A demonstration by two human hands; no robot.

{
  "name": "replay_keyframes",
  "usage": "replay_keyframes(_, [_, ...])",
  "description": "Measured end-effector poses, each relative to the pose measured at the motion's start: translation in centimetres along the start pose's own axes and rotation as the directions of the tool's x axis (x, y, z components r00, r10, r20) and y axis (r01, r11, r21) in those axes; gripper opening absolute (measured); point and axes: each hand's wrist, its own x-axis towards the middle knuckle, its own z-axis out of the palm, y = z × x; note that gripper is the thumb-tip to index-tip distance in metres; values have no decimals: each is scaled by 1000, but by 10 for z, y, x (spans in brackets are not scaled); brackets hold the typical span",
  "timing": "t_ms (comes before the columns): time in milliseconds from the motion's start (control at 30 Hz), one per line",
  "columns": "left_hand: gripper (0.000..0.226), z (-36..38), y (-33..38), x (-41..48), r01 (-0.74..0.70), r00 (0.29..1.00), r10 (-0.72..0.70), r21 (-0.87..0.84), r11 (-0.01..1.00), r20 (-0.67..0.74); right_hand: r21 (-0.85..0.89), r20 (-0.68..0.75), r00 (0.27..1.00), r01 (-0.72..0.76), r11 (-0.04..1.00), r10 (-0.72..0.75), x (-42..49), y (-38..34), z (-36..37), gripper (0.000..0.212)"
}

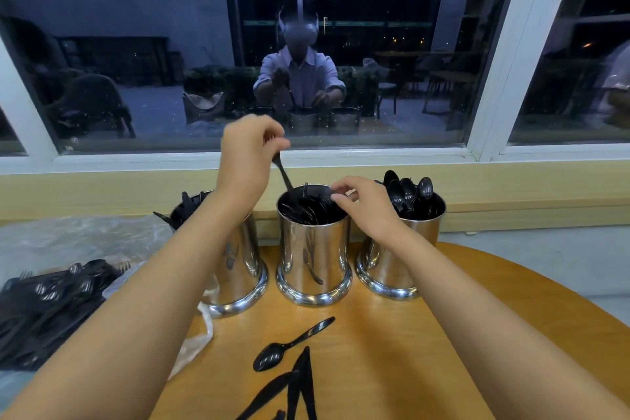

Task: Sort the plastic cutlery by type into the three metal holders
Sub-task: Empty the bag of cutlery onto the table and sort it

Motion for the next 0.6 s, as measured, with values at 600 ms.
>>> replay_keyframes(600, [36, 55, -17, -41, 11, 781, -93, 135, 991, 618, -4, 25, 1000, -5, 1000, 5, -24, 6, 0, 18])
